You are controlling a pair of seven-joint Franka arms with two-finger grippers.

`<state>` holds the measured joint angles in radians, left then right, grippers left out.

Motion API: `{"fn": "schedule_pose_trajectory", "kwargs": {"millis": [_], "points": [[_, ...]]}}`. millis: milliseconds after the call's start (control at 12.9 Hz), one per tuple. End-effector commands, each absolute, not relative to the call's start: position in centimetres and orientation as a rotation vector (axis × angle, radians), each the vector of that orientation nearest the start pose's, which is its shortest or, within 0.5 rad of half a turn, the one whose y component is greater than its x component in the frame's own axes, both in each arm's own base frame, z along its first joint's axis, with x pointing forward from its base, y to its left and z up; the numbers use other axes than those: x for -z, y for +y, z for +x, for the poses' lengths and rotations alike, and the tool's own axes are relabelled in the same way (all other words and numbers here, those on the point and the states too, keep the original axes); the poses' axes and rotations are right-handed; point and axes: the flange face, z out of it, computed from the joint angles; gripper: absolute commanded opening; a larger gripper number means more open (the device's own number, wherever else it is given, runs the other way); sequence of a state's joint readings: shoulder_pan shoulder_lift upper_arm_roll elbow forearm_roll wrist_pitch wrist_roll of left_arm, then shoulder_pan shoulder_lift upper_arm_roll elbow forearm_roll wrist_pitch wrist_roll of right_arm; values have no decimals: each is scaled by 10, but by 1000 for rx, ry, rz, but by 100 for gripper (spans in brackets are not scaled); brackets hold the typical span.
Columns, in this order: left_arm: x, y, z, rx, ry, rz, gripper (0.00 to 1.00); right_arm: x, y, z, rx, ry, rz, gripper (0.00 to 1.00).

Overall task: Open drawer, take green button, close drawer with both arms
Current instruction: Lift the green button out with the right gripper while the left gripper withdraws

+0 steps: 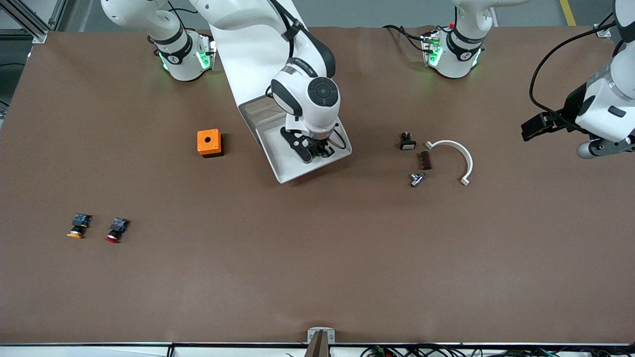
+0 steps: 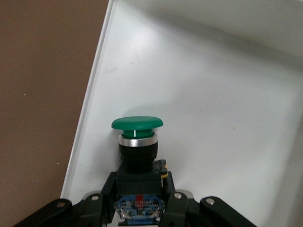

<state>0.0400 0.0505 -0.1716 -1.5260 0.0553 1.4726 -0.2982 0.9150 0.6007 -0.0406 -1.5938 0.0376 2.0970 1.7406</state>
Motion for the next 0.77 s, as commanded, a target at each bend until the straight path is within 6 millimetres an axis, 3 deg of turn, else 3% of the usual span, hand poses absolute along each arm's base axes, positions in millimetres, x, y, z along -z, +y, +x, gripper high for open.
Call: {"fn": "schedule_pose_trajectory", "kwargs": {"millis": [0, 155, 232, 387, 542, 697], "points": [[-616, -65, 548, -101, -199, -3057, 100, -309, 526, 460, -36, 1399, -2886, 0], [-618, -64, 547, -97, -190, -3058, 100, -343, 504, 492, -73, 1323, -2953, 0], [-623, -63, 546, -83, -193, -3059, 100, -354, 479, 516, -98, 1235, -2989, 0], [-626, -60, 544, -81, -200, -3058, 100, -382, 403, 569, -117, 1016, -3039, 0], [-633, -60, 539, -64, -201, -3058, 100, -393, 318, 613, -152, 801, -3092, 0], [-635, -61, 537, -75, -199, -3055, 100, -382, 234, 641, -171, 603, -3122, 0]]}}
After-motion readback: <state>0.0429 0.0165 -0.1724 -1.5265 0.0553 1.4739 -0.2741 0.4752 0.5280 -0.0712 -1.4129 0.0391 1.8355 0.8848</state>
